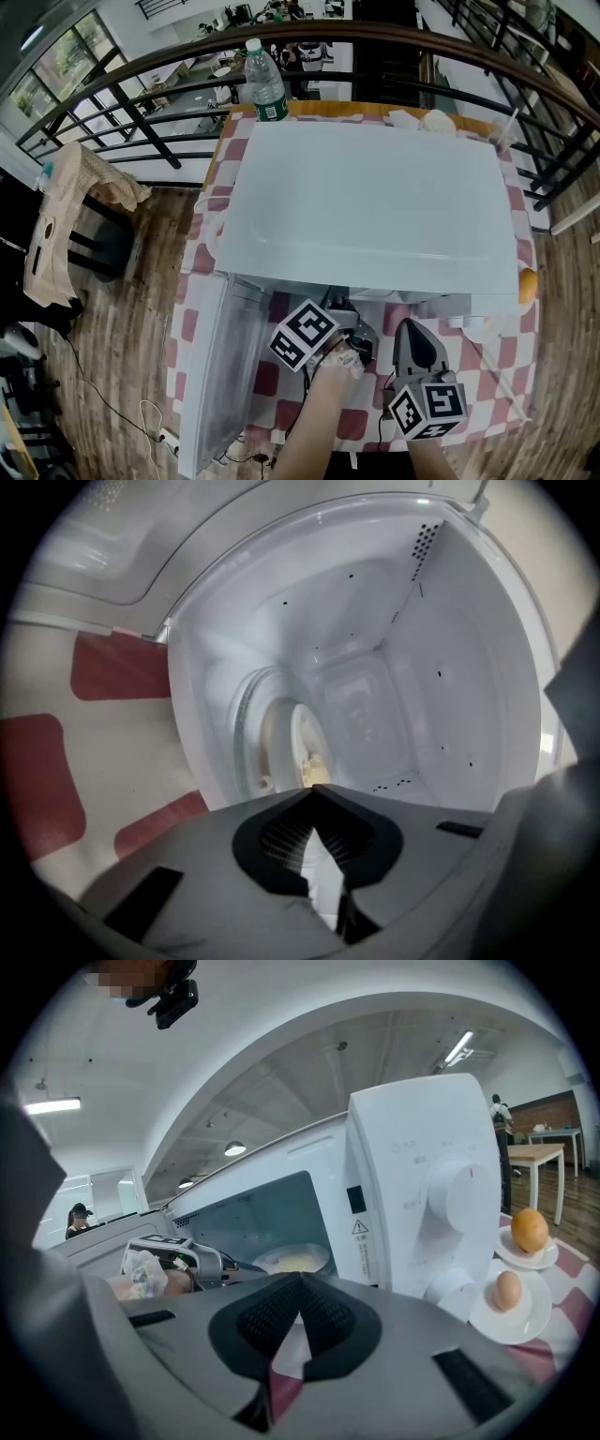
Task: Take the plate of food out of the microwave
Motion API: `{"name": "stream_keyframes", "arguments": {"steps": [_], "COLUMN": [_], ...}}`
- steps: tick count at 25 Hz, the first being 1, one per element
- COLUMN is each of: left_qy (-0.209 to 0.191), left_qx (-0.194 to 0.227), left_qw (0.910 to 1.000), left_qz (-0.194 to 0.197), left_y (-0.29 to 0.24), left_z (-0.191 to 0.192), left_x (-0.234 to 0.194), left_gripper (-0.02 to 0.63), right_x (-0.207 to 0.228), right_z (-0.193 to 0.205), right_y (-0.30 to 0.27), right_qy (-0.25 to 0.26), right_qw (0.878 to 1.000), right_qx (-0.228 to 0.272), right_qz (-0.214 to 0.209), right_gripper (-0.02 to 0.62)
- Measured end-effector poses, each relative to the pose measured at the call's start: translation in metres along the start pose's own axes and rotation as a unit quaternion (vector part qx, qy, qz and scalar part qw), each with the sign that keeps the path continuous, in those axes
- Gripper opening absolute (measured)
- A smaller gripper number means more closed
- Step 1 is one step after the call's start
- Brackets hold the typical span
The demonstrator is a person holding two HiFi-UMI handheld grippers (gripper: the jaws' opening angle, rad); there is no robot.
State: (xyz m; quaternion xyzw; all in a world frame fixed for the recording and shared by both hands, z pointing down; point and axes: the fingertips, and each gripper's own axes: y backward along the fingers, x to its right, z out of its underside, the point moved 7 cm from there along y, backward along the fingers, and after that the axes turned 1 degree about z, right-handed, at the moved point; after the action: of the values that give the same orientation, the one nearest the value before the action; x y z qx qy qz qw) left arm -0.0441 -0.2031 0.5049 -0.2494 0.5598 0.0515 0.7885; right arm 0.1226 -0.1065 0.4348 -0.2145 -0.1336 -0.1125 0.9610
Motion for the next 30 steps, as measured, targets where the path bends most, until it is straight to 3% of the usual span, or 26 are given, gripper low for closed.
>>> {"name": "stream_keyframes", "arguments": {"steps": [8,12,14,30], "left_qy": [0.009,0.023,0.035,0.057], "left_qx": [-0.001,-0.006,-0.006,-0.02], "left_qw": [0.9999,0.9996,0.9991,0.9968], "left_qz": [-0.007,-0.017,-0.022,-0.052], "left_y": [0.01,0.014,0.014,-0.005], "left_z": [-0.003,-0.008,-0.009,-0.01], "left_x": [-0.003,-0.004,-0.006,0.002], "left_gripper": [0.016,0.123,0.135,0.138], "right_x": [-0.002,-0.003,-0.004,0.006], "right_z": [0.001,0.002,0.002,-0.002], "right_y": [0.0,-0.001,-0.001,-0.002], "right_qy": [-0.002,-0.005,-0.005,-0.018], "right_qw": [1.0,1.0,1.0,1.0], "right_qx": [-0.001,-0.001,-0.001,0.003], "right_qz": [-0.004,-0.004,-0.005,0.003], "right_gripper": [-0.009,-0.009,-0.009,-0.009]}}
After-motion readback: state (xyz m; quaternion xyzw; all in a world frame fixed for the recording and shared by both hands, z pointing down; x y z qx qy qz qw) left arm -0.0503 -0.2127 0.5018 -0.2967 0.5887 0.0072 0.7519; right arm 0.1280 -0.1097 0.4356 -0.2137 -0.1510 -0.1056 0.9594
